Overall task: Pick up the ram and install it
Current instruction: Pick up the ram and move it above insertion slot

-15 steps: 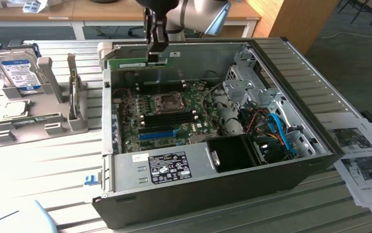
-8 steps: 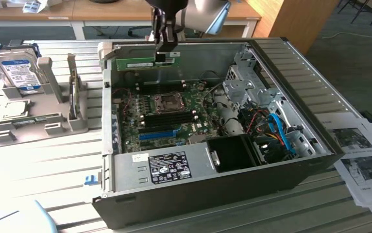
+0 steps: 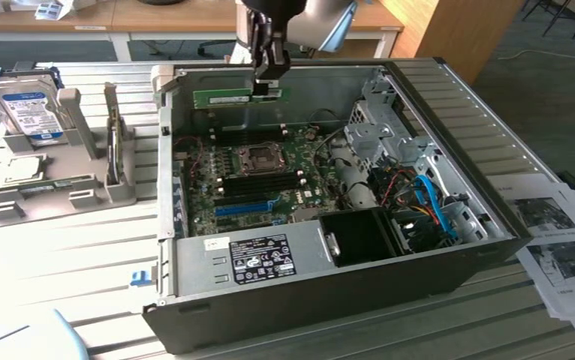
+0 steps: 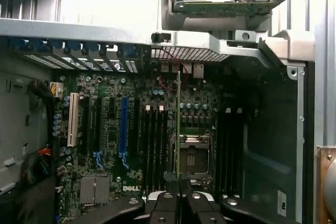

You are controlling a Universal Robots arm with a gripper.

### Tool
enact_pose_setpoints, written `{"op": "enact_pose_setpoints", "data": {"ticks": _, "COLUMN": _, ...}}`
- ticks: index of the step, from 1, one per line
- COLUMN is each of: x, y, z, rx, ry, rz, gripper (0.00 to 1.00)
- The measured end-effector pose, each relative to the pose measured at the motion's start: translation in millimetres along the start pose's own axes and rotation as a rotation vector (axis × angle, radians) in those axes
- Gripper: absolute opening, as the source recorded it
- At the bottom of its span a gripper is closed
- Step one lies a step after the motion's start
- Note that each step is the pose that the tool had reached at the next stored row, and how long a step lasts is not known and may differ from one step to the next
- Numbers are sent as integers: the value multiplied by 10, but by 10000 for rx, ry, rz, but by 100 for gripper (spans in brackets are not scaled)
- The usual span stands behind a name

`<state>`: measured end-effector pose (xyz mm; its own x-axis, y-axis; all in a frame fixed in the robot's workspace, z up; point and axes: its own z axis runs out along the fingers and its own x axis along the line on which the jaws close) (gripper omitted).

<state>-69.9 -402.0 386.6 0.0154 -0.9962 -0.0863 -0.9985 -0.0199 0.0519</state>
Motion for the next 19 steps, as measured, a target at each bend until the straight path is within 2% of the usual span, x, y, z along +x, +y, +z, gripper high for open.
{"op": "enact_pose_setpoints", "data": {"ticks": 7, "x": 2, "y": -121, "z": -6, "rx": -3, "ry": 0, "rz": 0, "gripper": 11}}
{"op": "enact_pose_setpoints", "data": {"ticks": 14, "x": 1, "y": -122, "z": 0, "rx": -1, "ry": -2, "rz": 1, "gripper": 11}}
{"op": "enact_pose_setpoints", "data": {"ticks": 19, "x": 8, "y": -125, "z": 64, "rx": -2, "ry": 0, "rz": 1, "gripper": 11}}
